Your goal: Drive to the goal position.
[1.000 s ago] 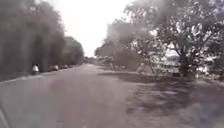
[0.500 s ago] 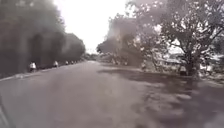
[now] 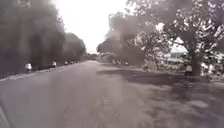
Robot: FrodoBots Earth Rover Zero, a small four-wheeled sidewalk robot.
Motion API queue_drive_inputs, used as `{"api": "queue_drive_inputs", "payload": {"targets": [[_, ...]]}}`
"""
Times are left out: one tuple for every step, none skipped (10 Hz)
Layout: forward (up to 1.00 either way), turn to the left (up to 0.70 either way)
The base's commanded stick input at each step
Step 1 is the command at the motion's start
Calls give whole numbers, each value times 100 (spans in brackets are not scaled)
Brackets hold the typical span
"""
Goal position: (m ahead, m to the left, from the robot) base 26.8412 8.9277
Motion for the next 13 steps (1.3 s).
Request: {"api": "queue_drive_inputs", "payload": {"targets": [[70, 0], [70, 0], [70, 0], [70, 0], [70, 0], [70, 0], [70, 7], [70, 18], [70, 24], [70, 13], [70, 2], [70, 0], [70, 0]]}}
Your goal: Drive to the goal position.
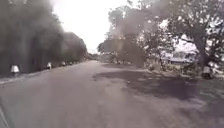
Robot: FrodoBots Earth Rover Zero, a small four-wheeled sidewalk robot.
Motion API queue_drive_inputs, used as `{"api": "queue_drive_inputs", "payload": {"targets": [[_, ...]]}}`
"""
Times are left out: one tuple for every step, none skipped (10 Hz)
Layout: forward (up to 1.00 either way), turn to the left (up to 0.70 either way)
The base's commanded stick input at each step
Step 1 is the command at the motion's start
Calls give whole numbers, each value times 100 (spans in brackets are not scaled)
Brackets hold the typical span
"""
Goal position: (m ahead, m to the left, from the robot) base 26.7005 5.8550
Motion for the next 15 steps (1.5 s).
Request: {"api": "queue_drive_inputs", "payload": {"targets": [[70, 0], [70, 0], [70, 0], [70, 0], [70, 0], [70, 0], [70, 0], [70, 0], [70, 0], [70, 0], [70, 0], [70, 0], [70, 0], [70, 0], [70, 27]]}}
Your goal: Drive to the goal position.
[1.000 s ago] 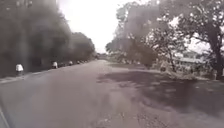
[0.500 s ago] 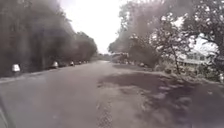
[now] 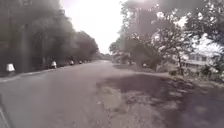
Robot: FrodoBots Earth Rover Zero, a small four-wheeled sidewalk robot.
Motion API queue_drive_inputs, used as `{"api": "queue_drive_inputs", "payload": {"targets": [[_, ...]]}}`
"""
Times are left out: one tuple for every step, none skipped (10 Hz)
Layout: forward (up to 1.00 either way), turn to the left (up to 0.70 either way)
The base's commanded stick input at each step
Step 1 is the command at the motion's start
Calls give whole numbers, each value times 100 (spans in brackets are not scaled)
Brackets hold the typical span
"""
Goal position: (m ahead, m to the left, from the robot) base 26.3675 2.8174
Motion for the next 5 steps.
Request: {"api": "queue_drive_inputs", "payload": {"targets": [[70, 27], [70, 27], [70, 0], [70, 0], [70, 0]]}}
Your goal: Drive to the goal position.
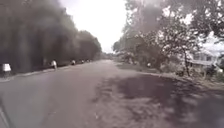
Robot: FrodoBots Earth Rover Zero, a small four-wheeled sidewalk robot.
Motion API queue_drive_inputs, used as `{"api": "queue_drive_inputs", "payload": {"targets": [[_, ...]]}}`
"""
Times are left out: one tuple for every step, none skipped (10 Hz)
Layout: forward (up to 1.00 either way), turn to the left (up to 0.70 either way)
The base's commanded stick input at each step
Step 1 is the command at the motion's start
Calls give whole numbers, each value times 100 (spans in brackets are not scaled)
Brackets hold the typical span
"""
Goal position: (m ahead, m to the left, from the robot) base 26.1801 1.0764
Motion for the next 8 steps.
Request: {"api": "queue_drive_inputs", "payload": {"targets": [[70, 0], [70, 0], [70, 0], [70, 0], [70, 0], [70, 0], [70, 0], [70, 0]]}}
